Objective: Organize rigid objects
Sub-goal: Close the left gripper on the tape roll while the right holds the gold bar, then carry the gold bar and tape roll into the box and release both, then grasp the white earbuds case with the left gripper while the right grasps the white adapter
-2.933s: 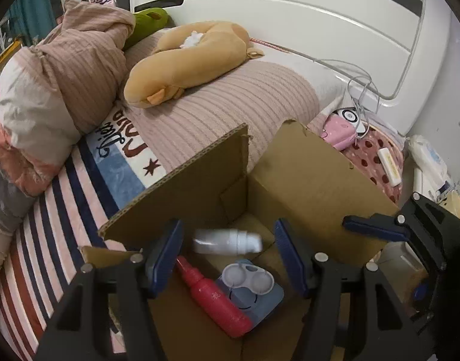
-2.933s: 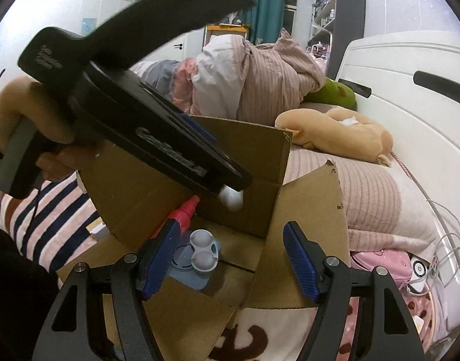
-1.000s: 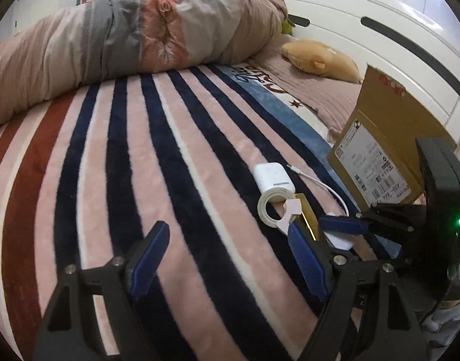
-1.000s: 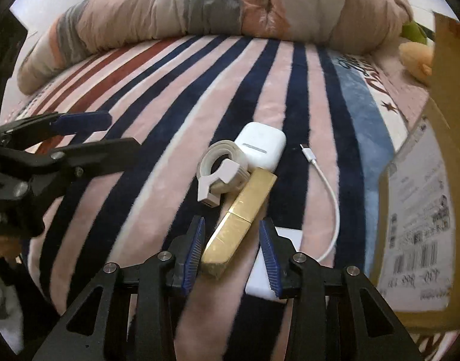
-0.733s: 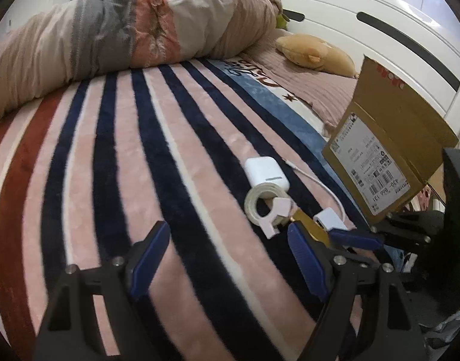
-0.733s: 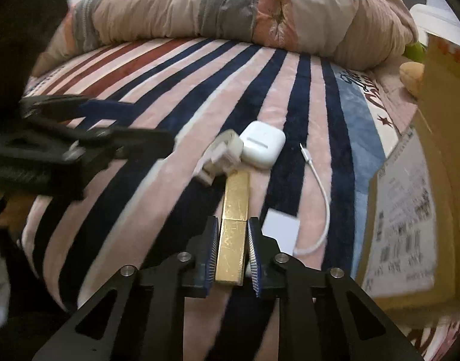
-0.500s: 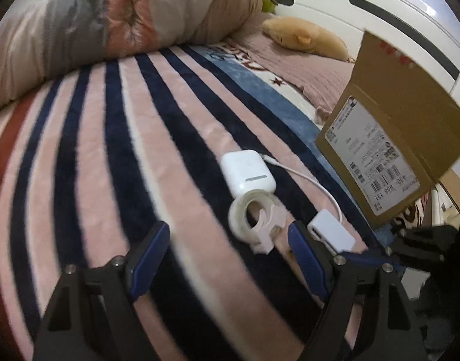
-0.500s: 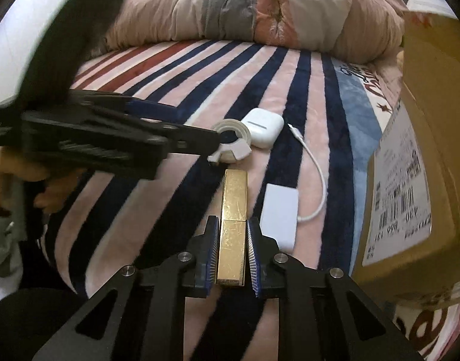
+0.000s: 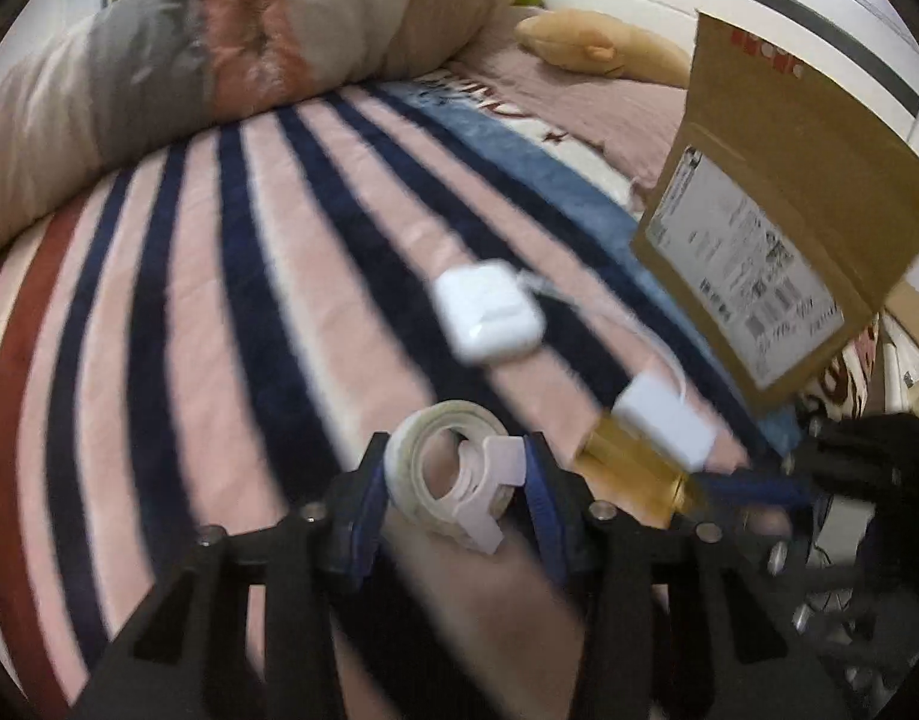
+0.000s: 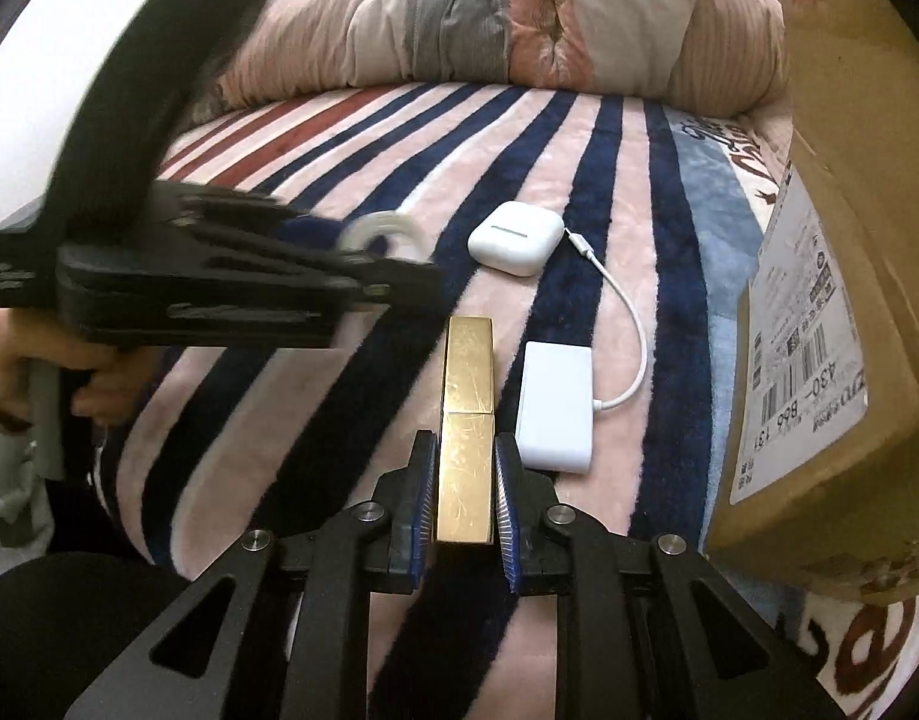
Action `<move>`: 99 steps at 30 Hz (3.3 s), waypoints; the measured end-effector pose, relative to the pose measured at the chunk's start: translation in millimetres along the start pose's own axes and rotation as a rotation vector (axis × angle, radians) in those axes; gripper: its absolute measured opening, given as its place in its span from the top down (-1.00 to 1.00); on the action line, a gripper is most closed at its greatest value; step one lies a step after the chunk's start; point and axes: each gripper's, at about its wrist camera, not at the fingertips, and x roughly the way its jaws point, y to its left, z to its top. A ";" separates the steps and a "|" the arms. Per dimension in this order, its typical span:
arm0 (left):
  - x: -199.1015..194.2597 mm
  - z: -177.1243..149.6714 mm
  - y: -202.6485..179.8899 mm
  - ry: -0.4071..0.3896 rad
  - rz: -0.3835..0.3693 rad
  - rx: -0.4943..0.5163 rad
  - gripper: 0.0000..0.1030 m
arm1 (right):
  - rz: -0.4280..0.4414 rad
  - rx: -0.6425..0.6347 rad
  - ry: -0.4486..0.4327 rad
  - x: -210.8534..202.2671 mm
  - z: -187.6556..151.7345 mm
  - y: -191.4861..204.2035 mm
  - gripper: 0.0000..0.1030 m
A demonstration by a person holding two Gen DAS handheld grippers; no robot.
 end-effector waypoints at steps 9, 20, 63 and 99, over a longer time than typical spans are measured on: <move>-18.6 -40.9 16.0 0.040 -0.062 -0.019 0.08 | -0.028 -0.010 0.006 15.3 7.0 4.4 0.73; -11.6 -34.1 8.0 -0.038 0.059 0.017 0.22 | -0.056 -0.061 -0.070 -0.2 12.5 25.4 0.74; -62.6 146.6 -230.1 -0.140 0.036 0.365 0.22 | -0.364 0.020 -0.204 -136.3 -2.0 -145.0 0.73; -121.5 83.2 -64.2 -0.218 0.217 0.098 -0.28 | -0.092 -0.057 -0.382 -163.9 41.2 -30.7 0.58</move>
